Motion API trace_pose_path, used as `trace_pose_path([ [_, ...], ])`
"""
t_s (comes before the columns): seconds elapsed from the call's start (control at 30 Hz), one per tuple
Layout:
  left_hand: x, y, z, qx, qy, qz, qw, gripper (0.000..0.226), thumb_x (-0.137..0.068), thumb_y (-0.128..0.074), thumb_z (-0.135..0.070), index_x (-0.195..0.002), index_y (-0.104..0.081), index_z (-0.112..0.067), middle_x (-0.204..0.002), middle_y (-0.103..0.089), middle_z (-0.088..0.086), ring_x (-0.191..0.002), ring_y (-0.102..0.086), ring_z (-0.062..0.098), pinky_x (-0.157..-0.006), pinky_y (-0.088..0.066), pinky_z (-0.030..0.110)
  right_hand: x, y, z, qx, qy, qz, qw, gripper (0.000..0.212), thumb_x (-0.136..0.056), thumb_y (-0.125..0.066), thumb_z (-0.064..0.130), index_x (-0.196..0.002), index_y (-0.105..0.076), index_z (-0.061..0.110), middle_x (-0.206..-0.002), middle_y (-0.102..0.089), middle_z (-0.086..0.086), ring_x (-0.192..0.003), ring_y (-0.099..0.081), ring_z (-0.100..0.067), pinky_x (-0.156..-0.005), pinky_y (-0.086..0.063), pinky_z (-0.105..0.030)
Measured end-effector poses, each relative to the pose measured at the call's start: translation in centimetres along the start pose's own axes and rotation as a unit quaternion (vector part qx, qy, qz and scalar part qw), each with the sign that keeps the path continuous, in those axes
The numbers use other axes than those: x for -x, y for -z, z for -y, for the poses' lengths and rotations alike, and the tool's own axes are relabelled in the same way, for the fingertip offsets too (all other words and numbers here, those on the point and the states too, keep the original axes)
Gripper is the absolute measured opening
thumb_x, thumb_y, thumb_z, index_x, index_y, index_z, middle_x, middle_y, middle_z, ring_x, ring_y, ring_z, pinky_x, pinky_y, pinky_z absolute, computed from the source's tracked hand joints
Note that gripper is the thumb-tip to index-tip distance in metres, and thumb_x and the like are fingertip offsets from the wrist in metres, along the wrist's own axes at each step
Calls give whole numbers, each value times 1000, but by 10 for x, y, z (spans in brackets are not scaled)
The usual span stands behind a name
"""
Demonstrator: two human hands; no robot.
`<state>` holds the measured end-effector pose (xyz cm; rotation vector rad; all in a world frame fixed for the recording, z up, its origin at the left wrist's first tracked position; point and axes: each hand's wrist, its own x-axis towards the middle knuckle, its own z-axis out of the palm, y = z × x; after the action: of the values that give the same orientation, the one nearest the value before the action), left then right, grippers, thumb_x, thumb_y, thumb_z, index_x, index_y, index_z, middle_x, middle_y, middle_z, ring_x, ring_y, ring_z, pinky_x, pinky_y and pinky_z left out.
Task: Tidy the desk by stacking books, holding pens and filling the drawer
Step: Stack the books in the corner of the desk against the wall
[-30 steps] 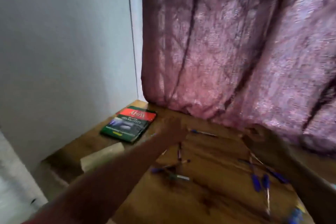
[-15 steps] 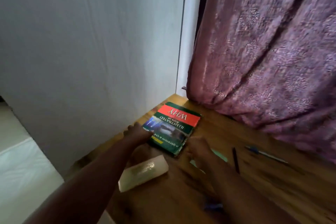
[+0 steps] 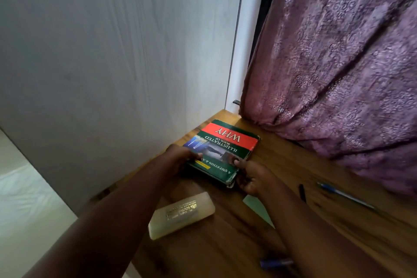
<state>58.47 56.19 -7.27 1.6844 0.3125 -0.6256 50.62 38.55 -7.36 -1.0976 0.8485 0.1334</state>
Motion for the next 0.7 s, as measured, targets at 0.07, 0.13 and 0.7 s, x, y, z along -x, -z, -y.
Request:
trace_pose_path([
  [0.07,0,1,-4,56,4,15,998,38,-71,-79,-7,-104,-64,3,-91,-68,19,-73,-65,31,-63,-54,35,2,3,3,-15,8,28,999,23,-91,-52,0,-113,-57,4,-82,-63,-10,-69,-60,-22,-58,-51,-30],
  [0.13,-2,1,-6,124,2,18,992,55,-63,-84,-14,-110,-62,3,-108,-67,24,-85,-65,34,-72,-57,41,9,6,8,-47,28,58,997,18,-92,-46,-5,-104,-57,4,-84,-62,-12,-73,-60,-25,-65,-50,-34],
  [0.7,131,-108,-95,112,-167,320,926,22,-76,-67,-18,-93,-66,-4,-75,-68,15,-57,-66,25,-61,-57,33,231,210,74,-140,262,83,951,50,-66,-78,49,-86,-72,4,-81,-73,-16,-70,-71,-27,-61,-59,-38],
])
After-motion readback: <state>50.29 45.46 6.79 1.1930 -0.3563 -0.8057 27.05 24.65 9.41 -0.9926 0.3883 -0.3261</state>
